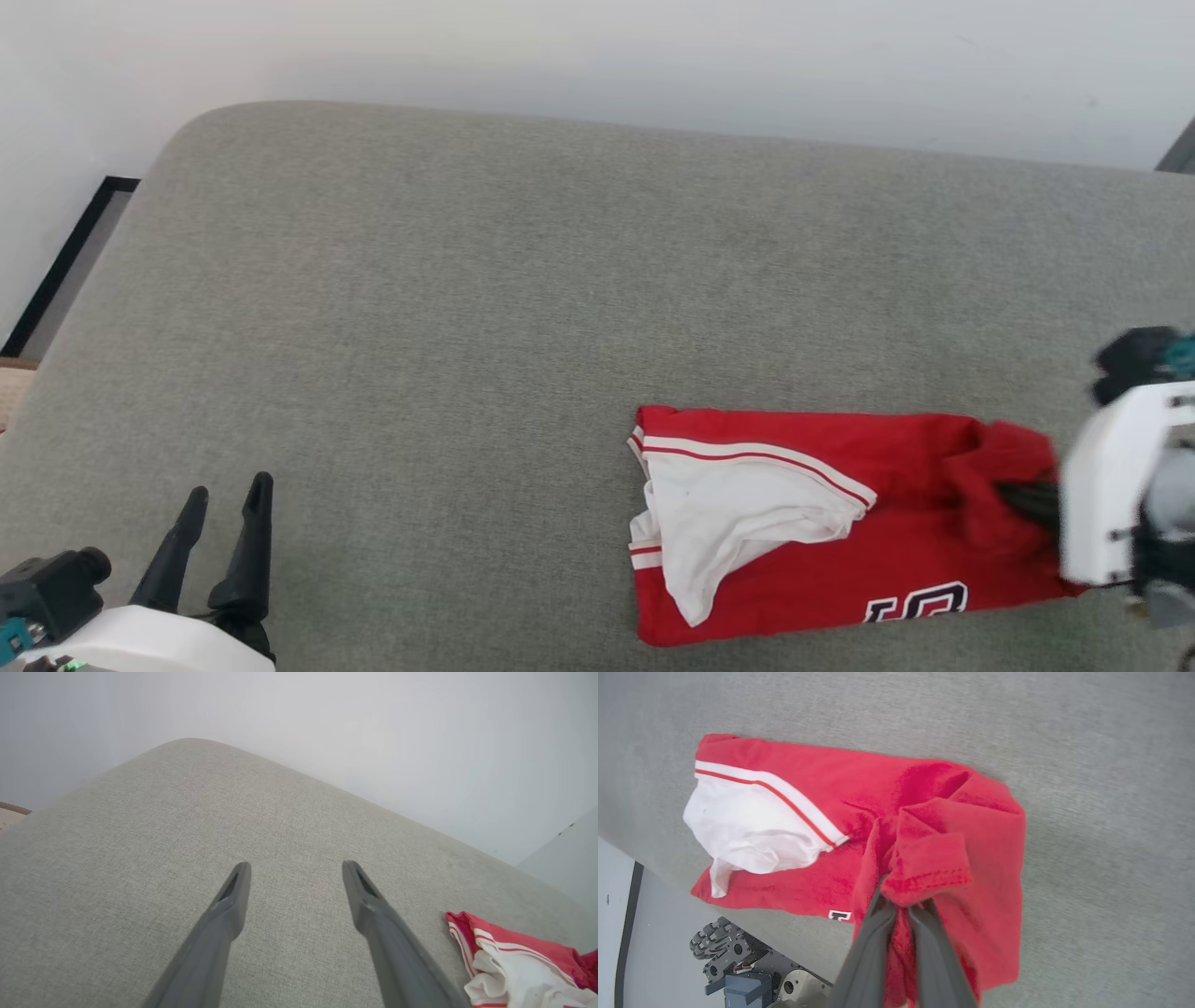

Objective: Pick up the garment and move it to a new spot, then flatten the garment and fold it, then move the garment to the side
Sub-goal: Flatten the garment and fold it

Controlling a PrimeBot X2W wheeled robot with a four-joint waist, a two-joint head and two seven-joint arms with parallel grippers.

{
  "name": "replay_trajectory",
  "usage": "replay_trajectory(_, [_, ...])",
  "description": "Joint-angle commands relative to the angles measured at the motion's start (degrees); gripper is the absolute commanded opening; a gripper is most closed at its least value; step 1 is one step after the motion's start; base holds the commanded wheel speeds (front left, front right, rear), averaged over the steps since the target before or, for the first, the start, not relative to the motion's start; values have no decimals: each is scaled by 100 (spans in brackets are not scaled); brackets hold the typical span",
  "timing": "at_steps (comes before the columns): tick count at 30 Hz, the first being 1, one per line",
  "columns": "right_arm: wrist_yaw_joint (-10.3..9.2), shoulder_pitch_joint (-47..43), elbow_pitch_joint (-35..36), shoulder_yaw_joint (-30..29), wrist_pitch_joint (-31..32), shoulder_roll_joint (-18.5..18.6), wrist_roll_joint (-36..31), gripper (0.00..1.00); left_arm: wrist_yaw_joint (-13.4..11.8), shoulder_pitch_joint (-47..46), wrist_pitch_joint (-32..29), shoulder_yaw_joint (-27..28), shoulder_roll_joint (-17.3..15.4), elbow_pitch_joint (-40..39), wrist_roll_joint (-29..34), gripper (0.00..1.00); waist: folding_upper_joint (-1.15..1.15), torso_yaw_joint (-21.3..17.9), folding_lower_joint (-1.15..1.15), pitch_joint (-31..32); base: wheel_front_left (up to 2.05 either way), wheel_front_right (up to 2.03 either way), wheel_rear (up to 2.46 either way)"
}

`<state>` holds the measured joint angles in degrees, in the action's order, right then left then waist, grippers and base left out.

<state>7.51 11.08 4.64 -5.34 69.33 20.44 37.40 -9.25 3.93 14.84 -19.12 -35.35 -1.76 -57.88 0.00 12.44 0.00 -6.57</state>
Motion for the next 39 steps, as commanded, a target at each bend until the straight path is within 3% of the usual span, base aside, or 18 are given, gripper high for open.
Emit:
replay_trajectory(1, [-4, -44, 118, 109, 19, -80, 21, 0, 10, 1, -17, -9, 17, -19, 1, 100, 0, 43, 0, 21, 0, 0, 0])
replay_trajectory(6, [-5, 11, 342, 753, -83, -409, -8, 0, 43, -170, -79, -98, 64, -18, 26, 100, 0, 230, 0, 47, 0, 0, 0])
replay_trajectory(17, [-5, 594, -651, 1948, -704, -634, 18, 0, 175, -421, -178, -265, 179, 122, 39, 100, 0, 716, 0, 33, 0, 0, 0])
replay_trajectory(18, [-4, 658, -713, 2016, -789, -642, 38, 15, 189, -442, -181, -277, 189, 135, 43, 100, 0, 741, 0, 31, 0, 0, 0])
replay_trajectory(19, [-4, 732, -768, 2060, -874, -638, 47, 45, 201, -467, -183, -282, 200, 150, 43, 100, 0, 767, 0, 28, 0, 0, 0])
replay_trajectory(20, [-4, 772, -805, 2113, -940, -626, 76, 100, 209, -482, -179, -286, 203, 166, 44, 100, 0, 779, 0, 30, 0, 0, 0])
replay_trajectory(30, [-5, 872, -497, 1909, -1139, -359, 396, 100, 180, -310, -90, -113, 184, 202, 5, 100, 0, 590, 0, 124, 0, 0, 0])
replay_trajectory(39, [-5, 535, 120, 1095, -1845, -215, 192, 100, 120, -152, -20, 94, 113, 93, 151, 100, 0, 58, 0, 311, 0, 0, 0])
